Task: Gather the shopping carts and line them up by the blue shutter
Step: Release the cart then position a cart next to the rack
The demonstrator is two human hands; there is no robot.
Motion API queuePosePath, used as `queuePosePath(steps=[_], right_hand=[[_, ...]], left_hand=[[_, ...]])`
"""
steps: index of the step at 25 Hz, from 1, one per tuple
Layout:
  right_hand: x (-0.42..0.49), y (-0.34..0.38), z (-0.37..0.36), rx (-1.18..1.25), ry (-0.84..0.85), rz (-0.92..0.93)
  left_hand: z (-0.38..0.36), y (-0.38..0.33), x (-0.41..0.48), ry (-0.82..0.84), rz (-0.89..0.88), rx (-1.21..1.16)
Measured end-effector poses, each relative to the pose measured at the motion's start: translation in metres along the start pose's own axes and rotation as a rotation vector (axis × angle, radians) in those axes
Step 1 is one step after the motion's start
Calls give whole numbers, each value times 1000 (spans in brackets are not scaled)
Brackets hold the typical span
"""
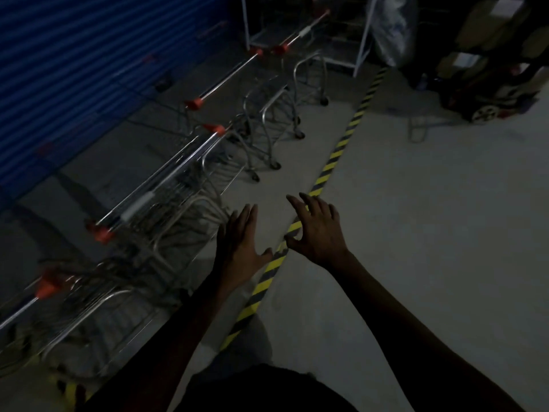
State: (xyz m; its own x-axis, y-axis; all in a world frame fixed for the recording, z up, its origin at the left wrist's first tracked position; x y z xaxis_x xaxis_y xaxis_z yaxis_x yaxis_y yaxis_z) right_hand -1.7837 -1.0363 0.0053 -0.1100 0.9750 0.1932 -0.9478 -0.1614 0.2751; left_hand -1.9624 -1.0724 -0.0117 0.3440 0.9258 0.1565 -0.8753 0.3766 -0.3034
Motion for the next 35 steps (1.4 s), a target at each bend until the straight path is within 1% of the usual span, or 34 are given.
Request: queuePosePath(steps=[4,8,12,16,18,21,25,27,30,33,35], right_hand=[[71,-63,9,-33,-31,-59],[164,-118,2,-67,-28,-86],[284,-174,-2,-118,-38,-101],[405,-226,1,-139,-31,-117],[462,-250,6,-130,-58,-140],[540,-288,14,-112,-97,-203],[647,-350,11,-121,-130,-209],[712,-385,7,-111,-141,-216],[816,-435,2,-122,-158,-172],[928,-485,1,-112,-152,-141],[992,-516,0,-134,-133,-123]], left_hand=[[-10,-7,101,1,-64,52],[-23,0,216,-64,-117,75],[-41,15,354,-92,-127,54],[-46,27,492,-57,-157,32],[-42,27,559,-69,-200,50],[-39,27,653,-78,-220,50],[-51,25,777,-76,-274,69],[-65,26,851,-81,-276,97],[-82,30,971,-113,-280,152],[-92,35,1089,-113,-206,136],[-99,36,1155,-113,-197,158]])
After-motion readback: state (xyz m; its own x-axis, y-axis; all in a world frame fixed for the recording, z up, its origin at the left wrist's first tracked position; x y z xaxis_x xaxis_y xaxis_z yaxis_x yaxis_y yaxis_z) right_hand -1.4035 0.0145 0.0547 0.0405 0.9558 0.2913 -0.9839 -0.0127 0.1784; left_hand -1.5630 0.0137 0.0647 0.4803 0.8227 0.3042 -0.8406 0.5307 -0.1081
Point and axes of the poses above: each hand's wrist, its own x-axis towards the middle knuckle, its own z-axis out of the back of the hand, y = z × x, the point moved 5 cm from there along x, towards the middle knuckle, and after that the axes turned 14 degrees about -z, right-handed, at the moved point
